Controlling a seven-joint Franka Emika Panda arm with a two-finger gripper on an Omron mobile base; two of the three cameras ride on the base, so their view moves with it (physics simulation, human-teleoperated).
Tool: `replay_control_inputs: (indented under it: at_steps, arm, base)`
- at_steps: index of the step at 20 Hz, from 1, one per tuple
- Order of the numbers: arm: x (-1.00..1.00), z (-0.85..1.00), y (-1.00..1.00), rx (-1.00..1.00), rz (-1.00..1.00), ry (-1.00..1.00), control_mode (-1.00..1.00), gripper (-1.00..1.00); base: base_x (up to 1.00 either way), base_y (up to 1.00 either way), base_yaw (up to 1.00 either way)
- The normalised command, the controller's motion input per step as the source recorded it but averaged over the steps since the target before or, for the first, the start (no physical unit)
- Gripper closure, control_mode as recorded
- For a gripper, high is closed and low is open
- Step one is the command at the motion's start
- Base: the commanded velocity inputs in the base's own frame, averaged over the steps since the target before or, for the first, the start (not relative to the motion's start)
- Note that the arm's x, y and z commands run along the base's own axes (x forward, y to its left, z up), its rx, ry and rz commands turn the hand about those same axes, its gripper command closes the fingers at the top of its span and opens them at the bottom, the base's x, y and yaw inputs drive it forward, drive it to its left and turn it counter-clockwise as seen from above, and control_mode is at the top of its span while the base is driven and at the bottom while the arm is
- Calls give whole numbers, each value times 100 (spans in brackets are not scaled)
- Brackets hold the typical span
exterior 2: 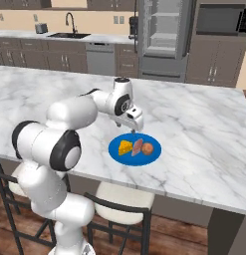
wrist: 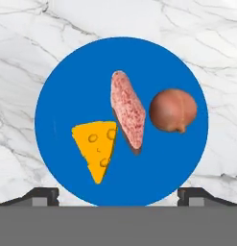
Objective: Take the cheese, steak, and onion from the fridge and place them on the plate on the dining counter to create an appetizer plate.
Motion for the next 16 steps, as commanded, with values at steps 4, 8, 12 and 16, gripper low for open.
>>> replay_control_inputs:
  at_steps: [4, 8, 12, 16]
  arm:
    - [-100, 65, 0, 0, -1, -11, -100, -100]
    - [-100, 56, 0, 0, 0, -22, -100, -100]
    - [-100, 62, 0, -1, 0, -34, -100, -100]
    - [-100, 46, 0, 0, 0, -26, -100, -100]
  base:
    - [0, 0, 0]
    - [0, 0, 0]
    - [0, 0, 0]
    - [0, 0, 0]
